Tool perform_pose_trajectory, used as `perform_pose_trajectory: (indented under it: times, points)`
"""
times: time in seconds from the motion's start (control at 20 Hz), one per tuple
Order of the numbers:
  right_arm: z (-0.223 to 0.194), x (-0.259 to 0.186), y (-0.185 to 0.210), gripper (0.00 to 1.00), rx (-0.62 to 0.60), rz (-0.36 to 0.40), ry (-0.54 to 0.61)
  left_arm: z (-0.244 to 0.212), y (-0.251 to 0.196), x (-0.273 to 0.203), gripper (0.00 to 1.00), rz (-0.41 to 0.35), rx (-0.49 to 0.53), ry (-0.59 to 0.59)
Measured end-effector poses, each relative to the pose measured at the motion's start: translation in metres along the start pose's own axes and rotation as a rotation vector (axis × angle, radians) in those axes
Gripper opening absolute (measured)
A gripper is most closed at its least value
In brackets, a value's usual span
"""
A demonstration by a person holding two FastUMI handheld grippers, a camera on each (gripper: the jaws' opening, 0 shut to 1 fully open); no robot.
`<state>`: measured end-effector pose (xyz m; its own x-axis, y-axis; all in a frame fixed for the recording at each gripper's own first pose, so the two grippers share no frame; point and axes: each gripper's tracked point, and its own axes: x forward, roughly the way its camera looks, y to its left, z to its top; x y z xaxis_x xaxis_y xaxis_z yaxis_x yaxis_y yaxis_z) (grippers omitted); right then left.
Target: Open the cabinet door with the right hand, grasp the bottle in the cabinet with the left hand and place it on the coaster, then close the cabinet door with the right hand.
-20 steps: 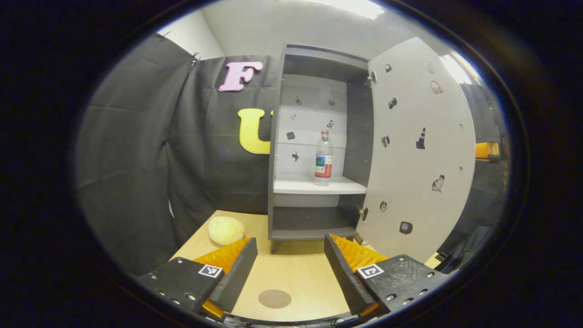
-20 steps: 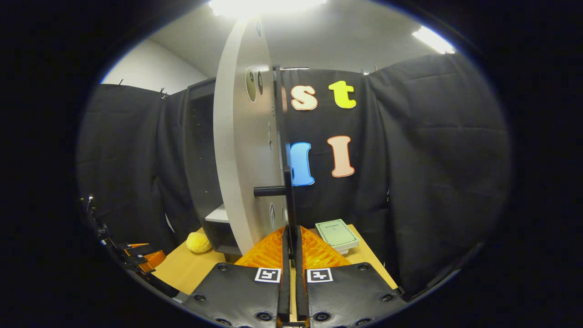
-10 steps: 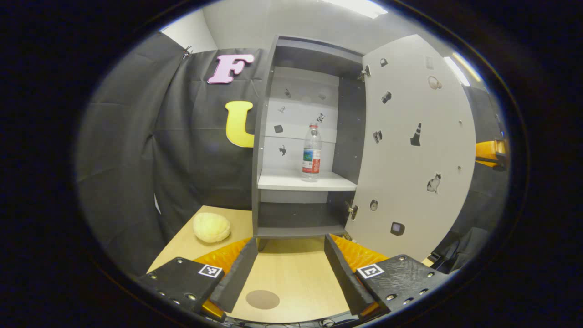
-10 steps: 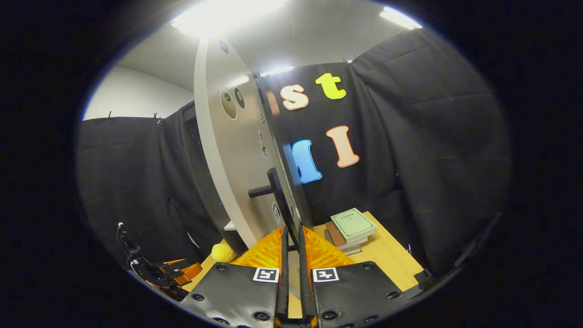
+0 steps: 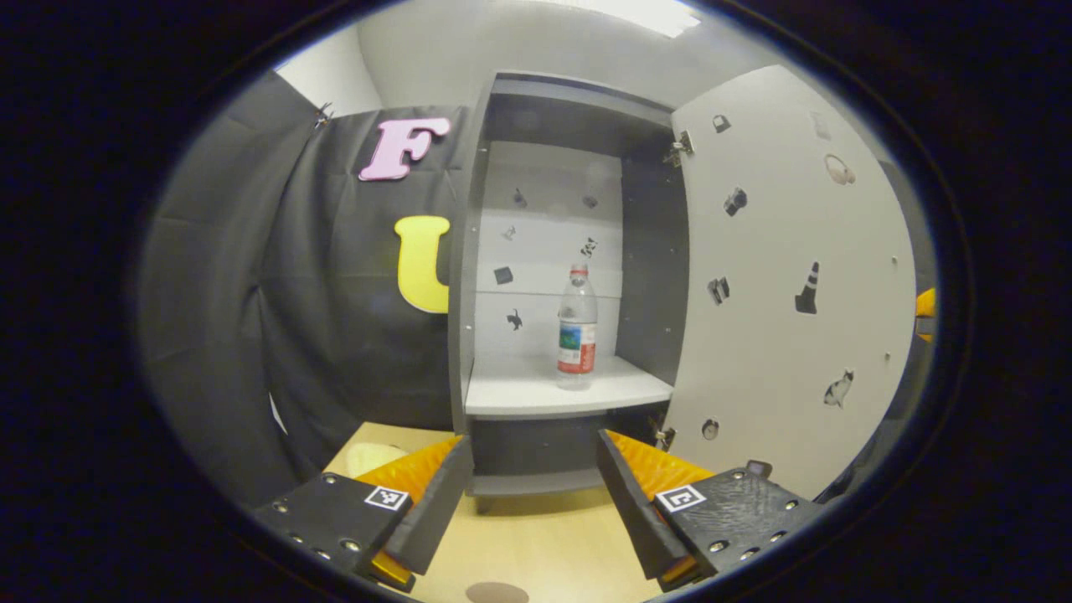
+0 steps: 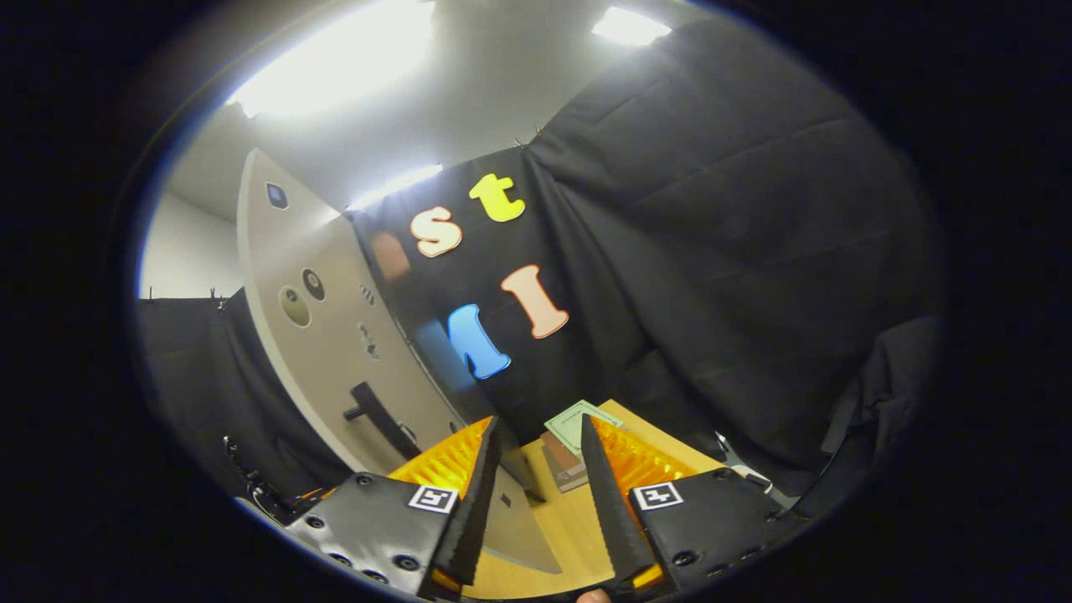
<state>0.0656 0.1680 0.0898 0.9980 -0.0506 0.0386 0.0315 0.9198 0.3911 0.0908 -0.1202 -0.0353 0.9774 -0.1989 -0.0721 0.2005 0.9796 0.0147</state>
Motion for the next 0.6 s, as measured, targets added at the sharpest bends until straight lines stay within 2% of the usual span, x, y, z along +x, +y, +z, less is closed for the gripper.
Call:
perform_pose_trajectory:
  times: [0.1, 0.2, 0.35, 0.6]
  points:
    - [0.003, 0.012, -0.016, 0.96, -0.041, -0.046, -0.020, 0.019, -0.004, 0.014, 0.89, -0.005, 0.019, -0.042]
    - [0.001, 0.021, -0.028, 0.96, -0.075, -0.077, -0.012, 0.027, -0.013, 0.033, 0.91, -0.021, 0.030, -0.052]
    - [-0.003, 0.016, -0.039, 0.96, -0.129, -0.093, 0.011, 0.036, -0.026, 0.064, 0.89, -0.028, 0.035, -0.054]
    - [-0.005, 0.027, -0.052, 0.96, -0.228, -0.101, 0.032, 0.052, -0.052, 0.116, 0.91, -0.062, -0.027, -0.094]
